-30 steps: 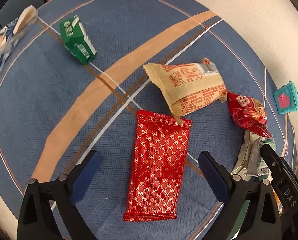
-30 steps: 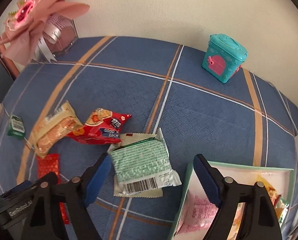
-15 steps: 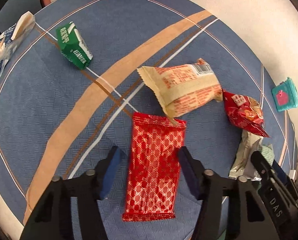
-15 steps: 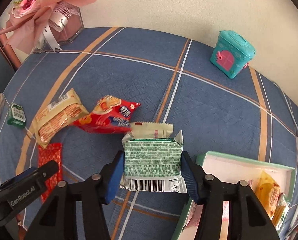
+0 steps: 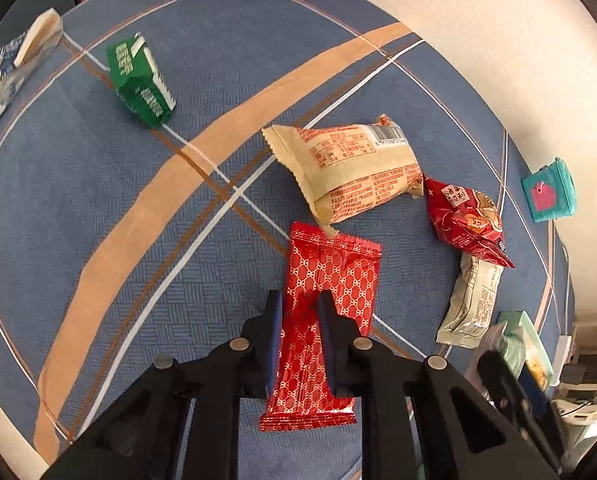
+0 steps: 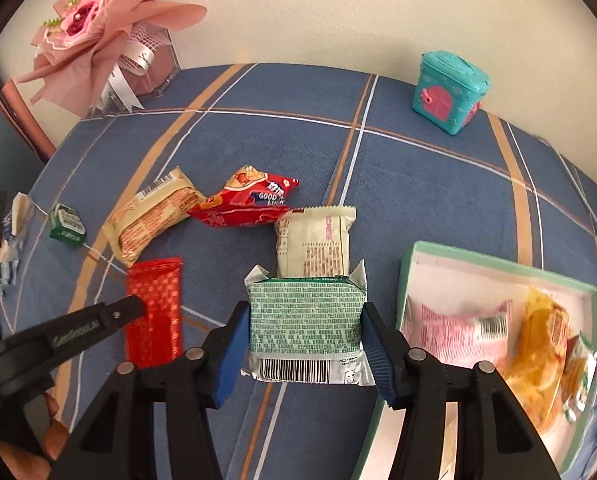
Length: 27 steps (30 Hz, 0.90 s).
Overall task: Organize snacks
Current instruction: 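Grasp the red patterned pack with the left gripper while the right gripper grasps the green-white pack, then carry both packs over the tray and lower them inside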
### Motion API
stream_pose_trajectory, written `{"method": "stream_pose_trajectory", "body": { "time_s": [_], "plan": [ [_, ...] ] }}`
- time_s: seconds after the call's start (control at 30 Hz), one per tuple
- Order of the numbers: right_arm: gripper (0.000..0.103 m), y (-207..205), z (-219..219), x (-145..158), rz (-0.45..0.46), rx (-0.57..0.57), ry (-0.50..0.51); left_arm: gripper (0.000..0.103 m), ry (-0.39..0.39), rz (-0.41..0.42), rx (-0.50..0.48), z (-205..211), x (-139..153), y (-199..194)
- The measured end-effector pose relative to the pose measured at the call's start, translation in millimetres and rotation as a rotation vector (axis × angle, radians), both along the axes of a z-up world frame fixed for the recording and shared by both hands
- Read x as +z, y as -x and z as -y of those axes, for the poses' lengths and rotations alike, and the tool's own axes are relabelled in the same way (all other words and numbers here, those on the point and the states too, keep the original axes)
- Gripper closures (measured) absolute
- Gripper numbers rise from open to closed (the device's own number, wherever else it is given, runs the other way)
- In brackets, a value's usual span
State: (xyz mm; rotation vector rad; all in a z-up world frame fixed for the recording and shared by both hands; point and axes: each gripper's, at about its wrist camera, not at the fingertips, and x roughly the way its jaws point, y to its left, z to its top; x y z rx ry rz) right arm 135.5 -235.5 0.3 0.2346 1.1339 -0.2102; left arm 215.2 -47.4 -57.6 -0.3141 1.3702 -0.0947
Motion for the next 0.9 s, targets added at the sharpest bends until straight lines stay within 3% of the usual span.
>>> {"method": "stream_pose_trajectory", "body": {
  "time_s": [0.17,0.33,0.53,0.73,0.83,0.9],
  "plan": [
    [0.046,13,0,-2,-0.005,-0.020,-0.017,0.048,0.007,-0.008,-0.034,7,-6,-1],
    [0.046,29,3,-6,-0.022,-0.049,-0.040,0.044,-0.104,0.020,-0.128,32,-5,1],
    [0.046,47,8,-6,-0.021,-0.083,-0.093,0.034,-0.182,0.032,-0.208,62,-7,8],
    [0.046,62,4,3,-0.007,-0.090,-0.081,0.034,-0.242,0.055,-0.239,89,-6,23],
    [0.046,70,6,7,0.000,-0.106,-0.091,0.053,-0.265,0.068,-0.235,92,-1,27],
    [0.046,75,8,10,0.008,-0.114,-0.100,0.057,-0.220,0.064,-0.212,89,2,28]
  ]
}}
